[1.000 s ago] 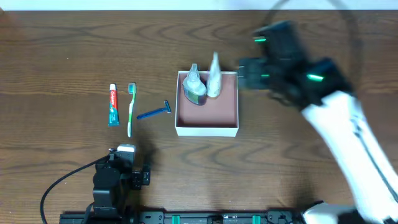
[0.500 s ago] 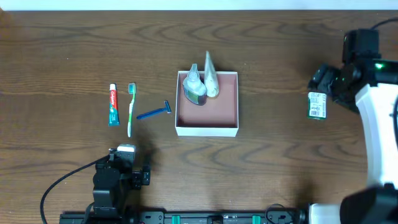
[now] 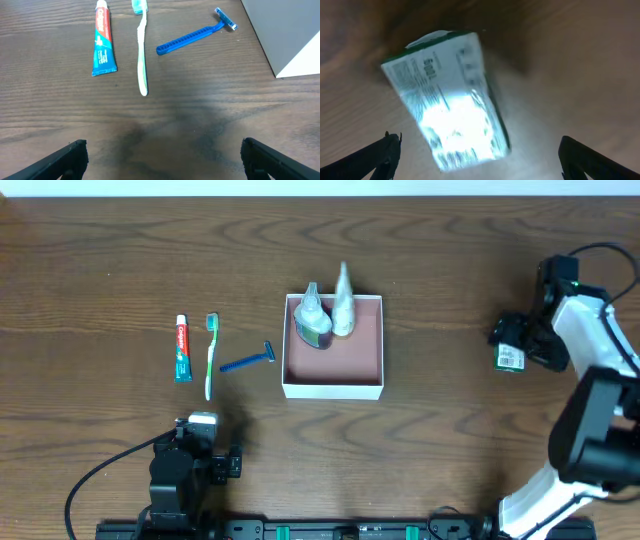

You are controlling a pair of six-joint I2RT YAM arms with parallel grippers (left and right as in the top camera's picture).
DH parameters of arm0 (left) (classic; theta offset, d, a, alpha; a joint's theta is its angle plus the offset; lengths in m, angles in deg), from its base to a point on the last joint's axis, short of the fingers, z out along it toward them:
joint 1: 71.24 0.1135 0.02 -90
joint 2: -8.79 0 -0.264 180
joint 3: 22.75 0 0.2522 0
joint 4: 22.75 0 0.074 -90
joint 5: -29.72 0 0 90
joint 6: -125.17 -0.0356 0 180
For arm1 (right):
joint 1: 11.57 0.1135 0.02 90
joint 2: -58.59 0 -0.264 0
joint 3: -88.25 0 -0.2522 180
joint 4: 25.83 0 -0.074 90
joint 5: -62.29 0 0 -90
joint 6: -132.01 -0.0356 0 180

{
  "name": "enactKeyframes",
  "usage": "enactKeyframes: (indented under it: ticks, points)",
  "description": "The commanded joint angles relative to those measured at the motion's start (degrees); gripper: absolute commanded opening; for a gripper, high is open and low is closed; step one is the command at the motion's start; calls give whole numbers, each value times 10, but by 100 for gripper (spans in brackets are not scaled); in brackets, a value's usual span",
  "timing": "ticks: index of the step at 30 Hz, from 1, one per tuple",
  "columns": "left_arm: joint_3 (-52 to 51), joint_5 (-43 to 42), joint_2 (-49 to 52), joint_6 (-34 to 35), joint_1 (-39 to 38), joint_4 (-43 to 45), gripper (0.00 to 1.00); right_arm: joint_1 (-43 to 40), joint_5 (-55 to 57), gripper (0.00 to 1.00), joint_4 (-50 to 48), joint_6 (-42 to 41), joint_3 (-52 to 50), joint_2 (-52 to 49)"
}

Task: Pack container
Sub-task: 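Grasp the green-white soap box with the right gripper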

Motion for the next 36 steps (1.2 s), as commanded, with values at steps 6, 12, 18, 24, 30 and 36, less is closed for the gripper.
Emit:
enactKeyframes:
  ticks: [6,12,18,24,30,36]
  points:
    - [-9,-1,-4,5,3,-2,98,-2,-41,97,-27,52,-3,-64]
    - [-9,-1,-4,5,3,-2,98,-2,-40,73,-34,52,-2,-66]
    - [-9,-1,-4,5,3,-2,98,-2,-41,48,-33,49,-2,-64]
    - [-9,-1,-4,5,3,-2,98,-1,-90,47,-25,47,-2,-34]
    - [-9,-1,-4,5,3,-2,98,20,-148,45,-6,43,-2,57]
    - [-9,-1,-4,5,3,-2,98,92,-178,42,35,40,-2,183]
